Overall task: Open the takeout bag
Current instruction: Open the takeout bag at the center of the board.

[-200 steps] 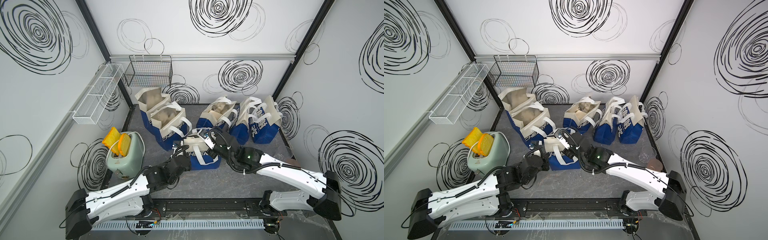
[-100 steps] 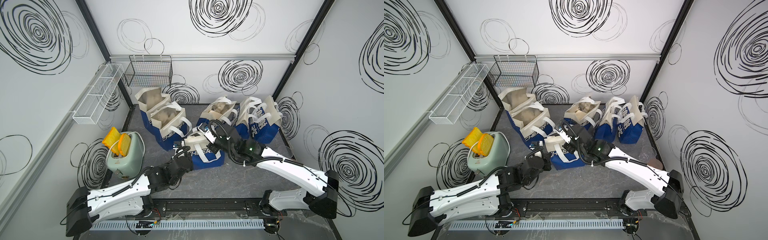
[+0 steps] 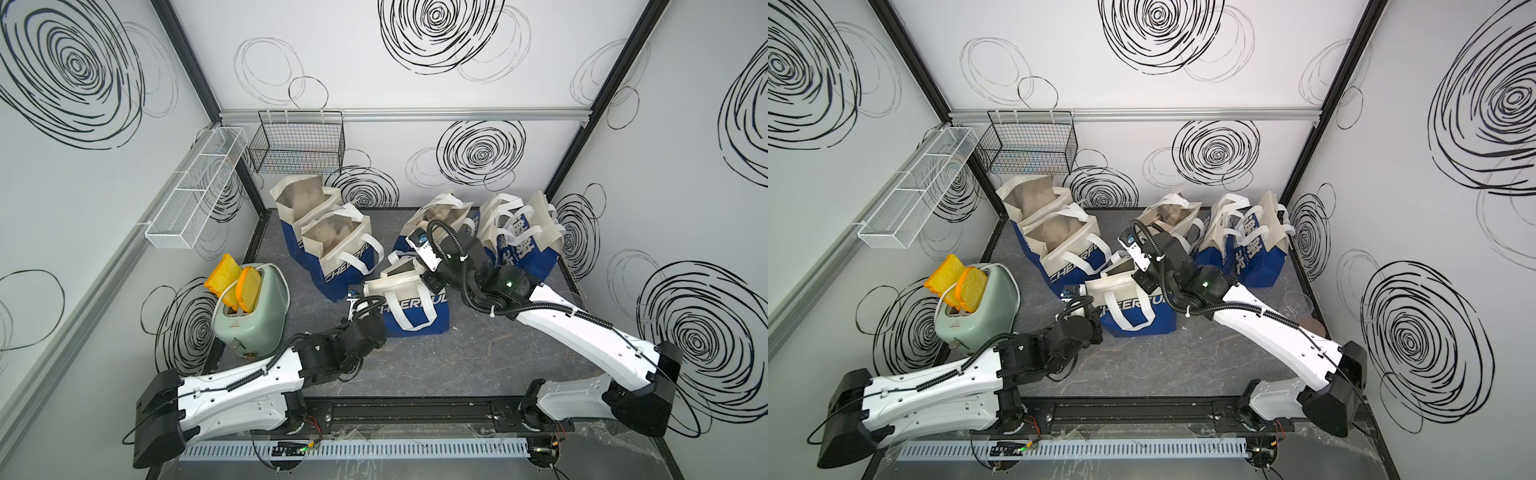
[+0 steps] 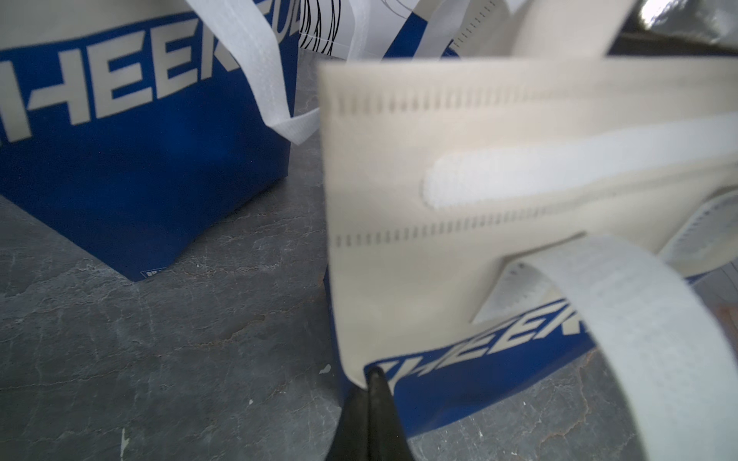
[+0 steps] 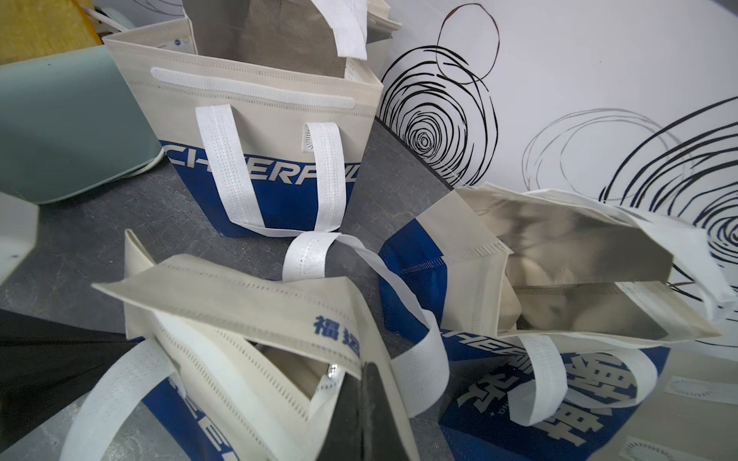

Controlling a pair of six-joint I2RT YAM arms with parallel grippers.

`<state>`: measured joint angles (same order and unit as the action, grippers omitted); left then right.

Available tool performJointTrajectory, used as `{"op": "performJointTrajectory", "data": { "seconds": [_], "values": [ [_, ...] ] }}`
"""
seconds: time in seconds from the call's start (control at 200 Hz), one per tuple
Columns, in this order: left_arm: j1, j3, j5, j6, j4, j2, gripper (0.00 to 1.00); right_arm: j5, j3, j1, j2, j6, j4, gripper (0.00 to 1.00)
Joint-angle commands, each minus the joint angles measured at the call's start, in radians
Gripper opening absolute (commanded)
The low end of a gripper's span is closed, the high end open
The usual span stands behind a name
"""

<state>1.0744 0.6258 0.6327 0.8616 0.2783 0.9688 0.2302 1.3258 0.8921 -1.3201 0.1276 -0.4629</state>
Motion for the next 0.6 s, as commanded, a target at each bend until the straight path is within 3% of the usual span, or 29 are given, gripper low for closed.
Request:
{"op": "performJointTrajectory", "data": {
  "seconds": [0.0, 0.075, 0.13, 0.26, 0.415, 0.595],
  "values": [
    [0.004, -0.018, 0.035, 0.009, 0.271, 0.025, 0.0, 0.12, 0.083, -0.041, 0.029, 0.015, 0.093, 0.0],
    [0.006, -0.007, 0.035, 0.008, 0.27, 0.017, 0.0, 0.087, 0.09, -0.041, 0.033, 0.01, 0.079, 0.01],
    [0.007, 0.001, 0.032, 0.007, 0.262, 0.009, 0.0, 0.059, 0.089, -0.041, 0.041, -0.011, 0.061, 0.19],
    [0.007, 0.031, 0.027, -0.003, 0.245, -0.002, 0.0, -0.048, 0.002, -0.034, 0.122, -0.066, 0.08, 0.38],
    [0.007, 0.056, 0.032, -0.009, 0.241, 0.0, 0.0, -0.106, -0.149, -0.019, 0.261, -0.134, 0.119, 0.38],
    [0.014, 0.064, 0.043, -0.016, 0.233, -0.011, 0.0, 0.008, -0.238, 0.099, 0.351, -0.097, 0.12, 0.39]
  ]
}}
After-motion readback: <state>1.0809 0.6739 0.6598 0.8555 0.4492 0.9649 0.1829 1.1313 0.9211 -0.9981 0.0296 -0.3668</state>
